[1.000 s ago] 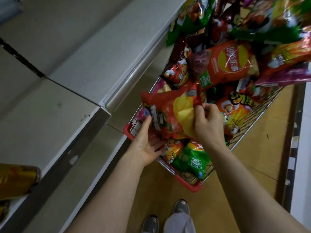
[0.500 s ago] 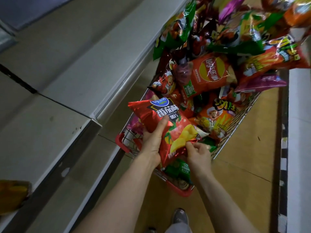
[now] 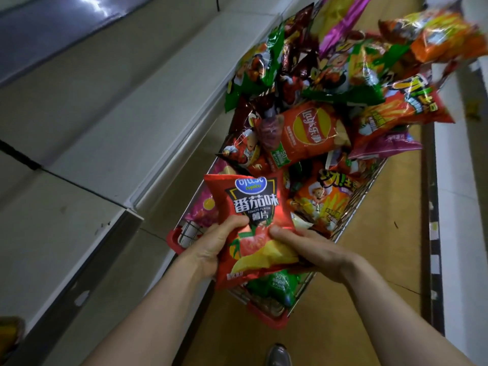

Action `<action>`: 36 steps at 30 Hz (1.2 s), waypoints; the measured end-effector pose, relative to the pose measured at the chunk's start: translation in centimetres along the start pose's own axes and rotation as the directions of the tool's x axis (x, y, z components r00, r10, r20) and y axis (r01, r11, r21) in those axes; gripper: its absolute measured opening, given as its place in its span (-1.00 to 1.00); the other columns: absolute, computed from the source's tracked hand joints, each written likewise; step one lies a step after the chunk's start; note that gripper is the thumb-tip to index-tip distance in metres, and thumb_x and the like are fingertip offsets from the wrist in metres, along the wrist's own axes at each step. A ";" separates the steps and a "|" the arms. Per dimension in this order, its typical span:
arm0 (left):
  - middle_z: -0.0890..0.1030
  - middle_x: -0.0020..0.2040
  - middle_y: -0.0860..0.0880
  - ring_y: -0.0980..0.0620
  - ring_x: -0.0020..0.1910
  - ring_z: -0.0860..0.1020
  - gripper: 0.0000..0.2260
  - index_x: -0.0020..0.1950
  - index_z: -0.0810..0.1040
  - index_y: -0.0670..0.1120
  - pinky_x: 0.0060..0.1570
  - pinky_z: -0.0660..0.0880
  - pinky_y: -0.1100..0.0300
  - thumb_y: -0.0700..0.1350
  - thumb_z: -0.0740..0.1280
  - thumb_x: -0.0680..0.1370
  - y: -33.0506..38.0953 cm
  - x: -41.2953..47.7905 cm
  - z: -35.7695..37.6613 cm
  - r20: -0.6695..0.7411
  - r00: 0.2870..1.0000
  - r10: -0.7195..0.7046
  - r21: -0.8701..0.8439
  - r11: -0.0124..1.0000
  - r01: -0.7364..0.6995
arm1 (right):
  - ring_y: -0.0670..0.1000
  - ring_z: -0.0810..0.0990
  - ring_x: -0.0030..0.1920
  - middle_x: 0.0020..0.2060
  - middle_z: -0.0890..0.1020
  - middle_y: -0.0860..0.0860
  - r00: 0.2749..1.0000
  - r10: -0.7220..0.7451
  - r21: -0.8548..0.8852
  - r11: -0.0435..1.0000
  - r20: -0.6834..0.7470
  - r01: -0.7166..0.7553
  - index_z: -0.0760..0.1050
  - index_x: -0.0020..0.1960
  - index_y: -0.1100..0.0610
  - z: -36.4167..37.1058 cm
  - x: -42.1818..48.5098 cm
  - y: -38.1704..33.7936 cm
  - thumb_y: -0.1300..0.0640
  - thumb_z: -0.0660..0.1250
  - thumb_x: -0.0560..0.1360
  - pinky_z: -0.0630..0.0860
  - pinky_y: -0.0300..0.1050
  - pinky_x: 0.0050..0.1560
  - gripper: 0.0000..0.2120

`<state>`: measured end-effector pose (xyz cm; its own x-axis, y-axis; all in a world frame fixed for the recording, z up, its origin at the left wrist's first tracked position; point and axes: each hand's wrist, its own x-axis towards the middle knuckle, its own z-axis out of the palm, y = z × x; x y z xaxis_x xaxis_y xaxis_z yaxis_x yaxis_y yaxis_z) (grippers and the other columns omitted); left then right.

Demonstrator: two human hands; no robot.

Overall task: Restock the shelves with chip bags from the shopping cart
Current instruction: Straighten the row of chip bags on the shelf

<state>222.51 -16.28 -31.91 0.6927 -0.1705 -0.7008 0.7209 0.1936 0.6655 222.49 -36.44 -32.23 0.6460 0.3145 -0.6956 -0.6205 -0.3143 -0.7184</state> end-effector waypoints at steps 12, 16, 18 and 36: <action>0.66 0.08 -0.22 -0.20 -0.07 0.67 -0.42 0.21 0.56 -0.03 -0.06 0.60 -0.10 -0.06 0.61 0.22 7.5 0.4 5.5 -0.054 0.956 0.290 -0.068 0.954 -0.293 | -0.17 0.61 -0.09 -0.03 0.62 -0.13 0.919 -0.292 0.009 0.952 -0.264 0.305 0.46 0.21 -0.07 -5.6 -2.8 -7.9 -0.28 0.42 0.34 0.57 -0.26 -0.07 -0.48; 0.69 -0.02 -0.22 -0.13 -0.23 0.67 -0.61 0.13 0.60 -0.07 -0.16 0.63 -0.02 -0.09 0.45 0.31 10.6 0.0 7.5 0.016 0.950 0.313 -0.109 0.945 -0.309 | -0.13 0.59 -0.08 -0.01 0.63 -0.02 0.663 -0.437 -0.150 0.883 -0.607 0.445 0.52 0.24 0.13 -10.0 -3.8 -12.2 -0.10 0.37 0.50 0.51 -0.28 -0.14 -0.58; 0.68 -0.01 -0.25 -0.14 -0.26 0.67 -0.62 0.12 0.60 -0.10 -0.21 0.63 -0.02 -0.09 0.43 0.32 11.6 0.2 8.2 0.035 0.949 0.314 -0.123 0.943 -0.308 | -0.11 0.55 -0.07 0.02 0.59 0.01 0.541 -0.426 -0.202 0.883 -0.725 0.424 0.48 0.28 0.13 -12.0 -4.0 -14.1 -0.08 0.35 0.53 0.48 -0.25 -0.16 -0.59; 0.70 -0.06 -0.19 -0.09 -0.28 0.68 -0.46 0.28 0.54 -0.12 -0.36 0.60 0.09 -0.05 0.44 0.31 13.5 3.4 10.6 -0.056 0.951 0.304 -0.110 0.945 -0.308 | 0.25 0.54 0.14 0.21 0.52 0.18 0.676 -0.119 -0.010 0.987 -0.727 0.163 0.32 0.37 0.28 -17.8 1.7 -19.1 -0.22 0.34 0.49 0.53 0.17 0.12 -0.31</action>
<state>234.80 -24.52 -22.57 0.8767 -0.0492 -0.4785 0.4650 0.3416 0.8167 243.36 -45.87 -19.58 0.8338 -0.4011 -0.3793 -0.5026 -0.2675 -0.8221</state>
